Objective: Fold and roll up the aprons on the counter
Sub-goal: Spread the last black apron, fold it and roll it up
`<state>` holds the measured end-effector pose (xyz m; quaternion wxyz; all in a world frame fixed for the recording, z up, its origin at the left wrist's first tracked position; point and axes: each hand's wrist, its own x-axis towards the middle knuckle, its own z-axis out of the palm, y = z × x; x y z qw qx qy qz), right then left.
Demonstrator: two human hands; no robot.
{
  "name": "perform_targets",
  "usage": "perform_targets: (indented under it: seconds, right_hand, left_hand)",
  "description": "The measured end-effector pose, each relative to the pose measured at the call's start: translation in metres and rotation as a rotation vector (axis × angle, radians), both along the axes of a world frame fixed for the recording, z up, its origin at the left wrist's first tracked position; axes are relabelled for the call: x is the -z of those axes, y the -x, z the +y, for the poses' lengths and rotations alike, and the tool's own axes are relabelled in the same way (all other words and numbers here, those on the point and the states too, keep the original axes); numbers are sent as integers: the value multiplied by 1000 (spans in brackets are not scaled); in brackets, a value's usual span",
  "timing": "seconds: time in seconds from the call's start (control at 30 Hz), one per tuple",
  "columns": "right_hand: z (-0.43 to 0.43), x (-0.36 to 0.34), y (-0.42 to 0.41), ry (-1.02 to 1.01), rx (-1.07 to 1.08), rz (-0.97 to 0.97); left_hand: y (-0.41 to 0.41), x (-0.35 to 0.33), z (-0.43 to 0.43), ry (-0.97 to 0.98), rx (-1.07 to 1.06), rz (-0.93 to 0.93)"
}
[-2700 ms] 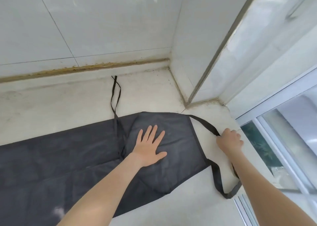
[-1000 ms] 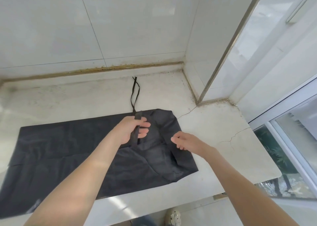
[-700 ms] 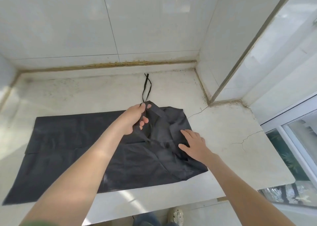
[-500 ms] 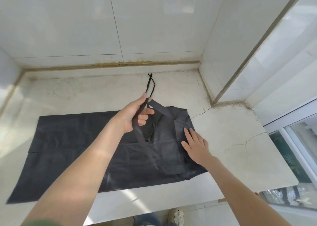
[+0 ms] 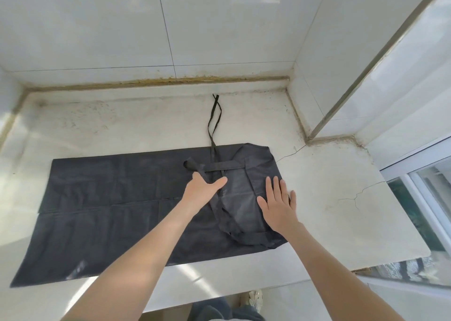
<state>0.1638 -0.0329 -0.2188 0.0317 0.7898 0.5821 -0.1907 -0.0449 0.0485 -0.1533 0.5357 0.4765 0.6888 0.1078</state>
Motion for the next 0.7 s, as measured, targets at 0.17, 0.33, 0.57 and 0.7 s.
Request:
perform_targets:
  seconds: [0.17,0.33,0.57,0.7]
  right_hand:
    - [0,-8,5,-55,-7,-93]
    - [0,-9,8,-72,23,-100]
    - [7,-7,13,-62,116,-54]
    - [14,-24,12,-190,249,11]
  left_hand:
    - [-2,10,4,-172,-51,2]
    - [14,4,12,-171,-275,-21]
    - [40,12,-4,-287,-152,367]
    - [41,24,-11,-604,137,590]
